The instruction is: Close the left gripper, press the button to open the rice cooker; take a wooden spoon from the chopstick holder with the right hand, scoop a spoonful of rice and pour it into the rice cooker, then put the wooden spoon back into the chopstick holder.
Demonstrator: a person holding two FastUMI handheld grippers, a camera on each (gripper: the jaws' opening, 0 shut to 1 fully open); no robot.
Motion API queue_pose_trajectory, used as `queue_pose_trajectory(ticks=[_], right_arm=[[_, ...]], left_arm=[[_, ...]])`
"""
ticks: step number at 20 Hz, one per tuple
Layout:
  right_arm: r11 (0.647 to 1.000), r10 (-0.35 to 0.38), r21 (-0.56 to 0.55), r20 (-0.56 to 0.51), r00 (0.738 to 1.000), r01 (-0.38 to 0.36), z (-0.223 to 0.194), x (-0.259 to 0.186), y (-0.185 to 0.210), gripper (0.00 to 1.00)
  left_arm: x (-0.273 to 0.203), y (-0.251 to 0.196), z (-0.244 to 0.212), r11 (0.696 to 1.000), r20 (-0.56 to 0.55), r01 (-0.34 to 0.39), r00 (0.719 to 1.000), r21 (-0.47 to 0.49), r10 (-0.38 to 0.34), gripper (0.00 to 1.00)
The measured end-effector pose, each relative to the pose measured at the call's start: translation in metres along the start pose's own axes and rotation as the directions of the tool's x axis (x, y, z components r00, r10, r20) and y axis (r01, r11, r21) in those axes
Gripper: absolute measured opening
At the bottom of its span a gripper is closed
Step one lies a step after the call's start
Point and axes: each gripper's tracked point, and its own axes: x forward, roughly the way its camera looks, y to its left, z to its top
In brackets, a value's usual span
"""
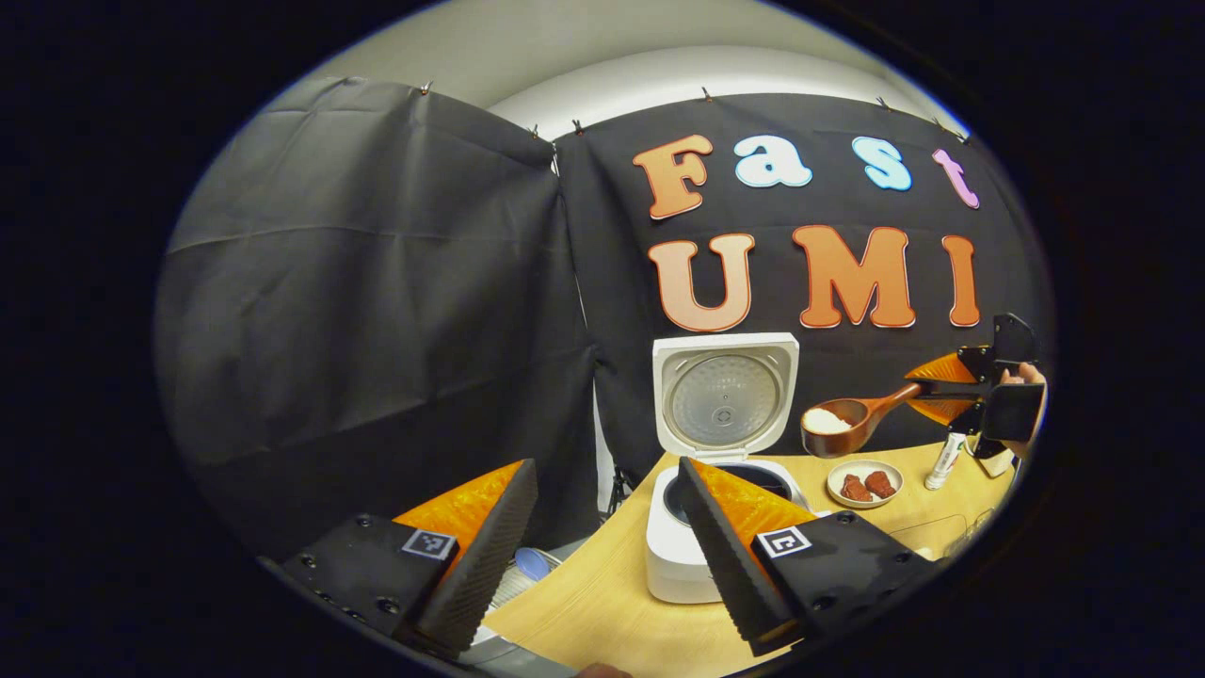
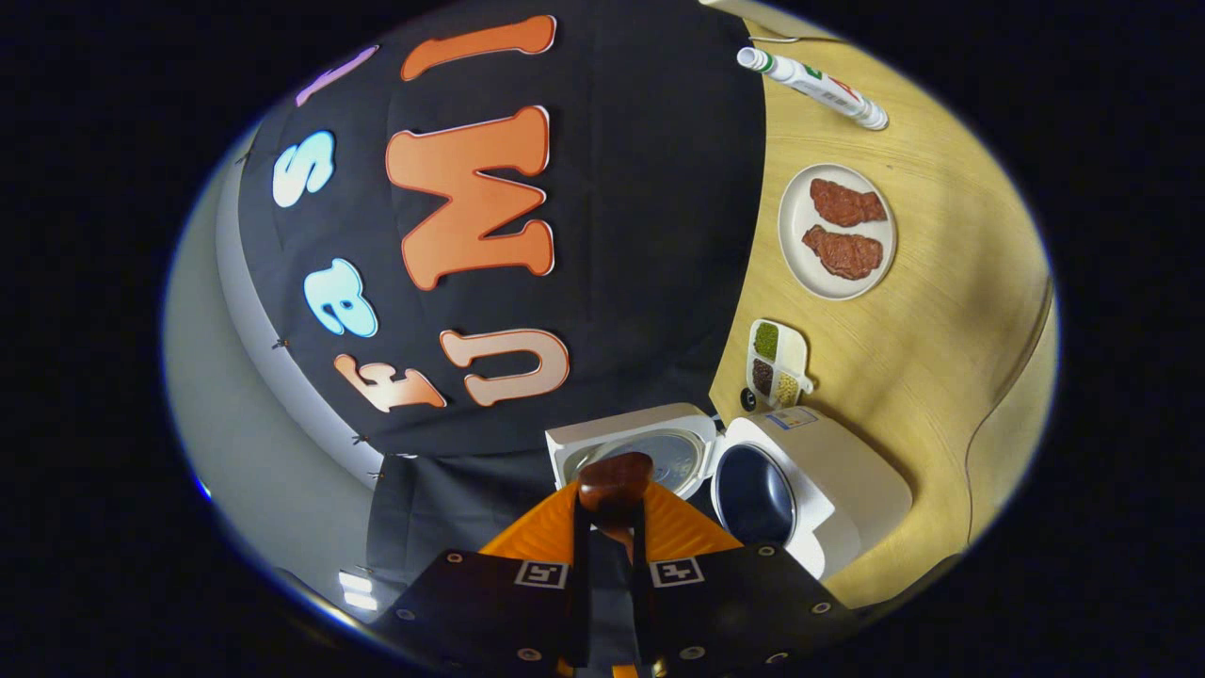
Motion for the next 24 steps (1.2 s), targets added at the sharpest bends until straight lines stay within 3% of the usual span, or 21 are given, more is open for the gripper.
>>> queue_pose_trajectory(ticks=[5, 10, 17, 24], right_arm=[[0.983, -0.042, -0.177, 0.010, 0.999, 0.043, -0.014, 0.049, 0.005, 0.17], [0.907, -0.119, -0.402, 0.041, 0.992, 0.125, -0.027, 0.088, -0.004, 0.17], [0.734, -0.176, -0.654, 0.081, 0.981, 0.185, -0.047, 0.118, -0.006, 0.17], [0.615, -0.185, -0.766, 0.093, 0.978, 0.189, -0.057, 0.128, -0.006, 0.17]], left_arm=[[-0.005, 0.016, 0.000, 1.000, 0.013, -0.023, 1.000, 0.005, 0.023, 0.97], [-0.005, 0.029, -0.010, 0.999, 0.001, -0.045, 0.999, 0.003, 0.045, 0.97], [-0.001, 0.049, -0.025, 0.996, -0.040, -0.091, 0.995, -0.015, 0.090, 0.97], [0.001, 0.046, -0.034, 0.995, -0.055, -0.102, 0.993, -0.014, 0.101, 1.00]])
